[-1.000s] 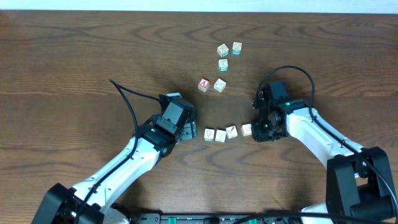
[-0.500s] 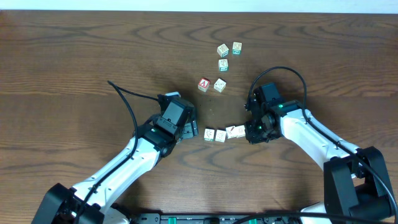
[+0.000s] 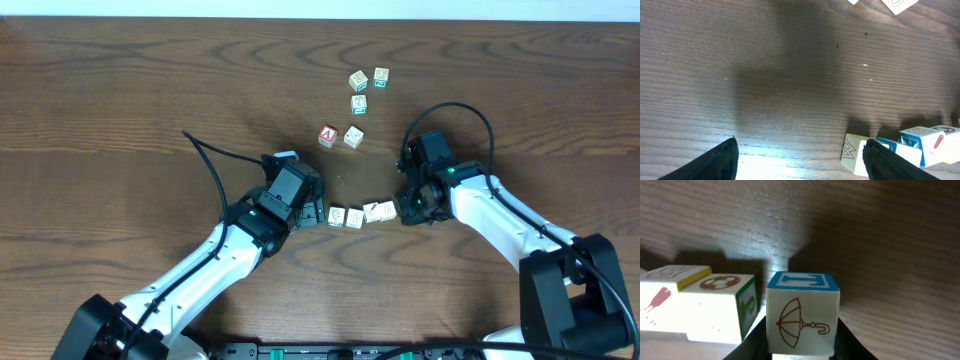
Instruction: Lift 5 blocks
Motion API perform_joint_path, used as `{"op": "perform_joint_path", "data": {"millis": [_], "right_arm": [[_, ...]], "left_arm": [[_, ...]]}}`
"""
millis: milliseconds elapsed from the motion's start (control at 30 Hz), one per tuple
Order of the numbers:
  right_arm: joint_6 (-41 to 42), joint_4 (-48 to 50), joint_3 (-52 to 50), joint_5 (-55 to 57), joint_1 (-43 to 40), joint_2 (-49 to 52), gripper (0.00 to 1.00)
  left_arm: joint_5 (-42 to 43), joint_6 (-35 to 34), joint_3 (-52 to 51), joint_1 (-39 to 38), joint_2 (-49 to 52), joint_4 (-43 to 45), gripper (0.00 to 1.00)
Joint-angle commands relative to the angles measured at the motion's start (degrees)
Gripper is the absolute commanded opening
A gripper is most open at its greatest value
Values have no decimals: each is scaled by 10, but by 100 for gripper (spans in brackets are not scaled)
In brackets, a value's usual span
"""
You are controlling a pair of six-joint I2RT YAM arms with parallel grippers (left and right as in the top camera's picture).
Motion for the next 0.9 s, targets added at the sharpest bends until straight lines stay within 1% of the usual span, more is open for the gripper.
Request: {"op": "perform_joint_path", "data": {"millis": [0,133,167,200,233,600,867], "right_arm": [[3,3,-1,8,3,27,11],[3,2,-1,9,3,42,11],[3,2,-1,8,3,42,15],[4,2,-1,8,3,41,27],[8,0,-1,8,3,39,34],[20,-35,3,8,4,35,39],[32,-68,3,6,4,5,37]], "left_arm": [[-7,-7,-6,-1,9,2,80],[-7,-7,-6,-1,11,2,80],[-7,-7,-6,-1,11,2,80],[-7,-7,-6,-1,11,2,80],[-7,-7,-6,-1,11,2,80],[-7,-7,-6,-1,11,2,80],[-7,-7,-6,-1,11,2,80]]}}
